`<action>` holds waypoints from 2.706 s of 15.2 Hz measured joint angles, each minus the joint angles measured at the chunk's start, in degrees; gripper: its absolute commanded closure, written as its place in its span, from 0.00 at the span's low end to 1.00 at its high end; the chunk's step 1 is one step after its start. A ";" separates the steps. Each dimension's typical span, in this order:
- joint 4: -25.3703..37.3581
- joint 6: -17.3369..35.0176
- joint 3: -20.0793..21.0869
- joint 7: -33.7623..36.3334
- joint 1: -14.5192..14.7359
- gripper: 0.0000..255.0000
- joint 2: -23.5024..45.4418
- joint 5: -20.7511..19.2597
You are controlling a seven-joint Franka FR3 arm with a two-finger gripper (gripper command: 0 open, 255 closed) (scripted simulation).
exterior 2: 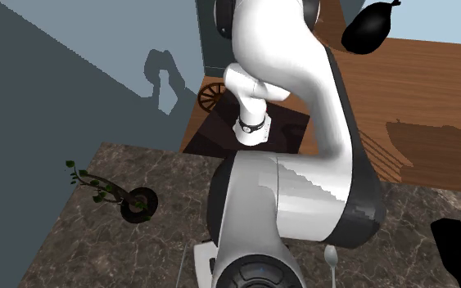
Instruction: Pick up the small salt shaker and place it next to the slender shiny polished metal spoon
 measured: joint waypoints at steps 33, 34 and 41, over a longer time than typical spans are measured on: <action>4.11 13.03 1.63 6.95 5.27 1.00 17.29 -2.64; 3.58 13.74 1.59 6.90 5.24 1.00 17.47 -2.69; 2.88 15.14 1.54 6.99 5.35 1.00 18.16 -2.83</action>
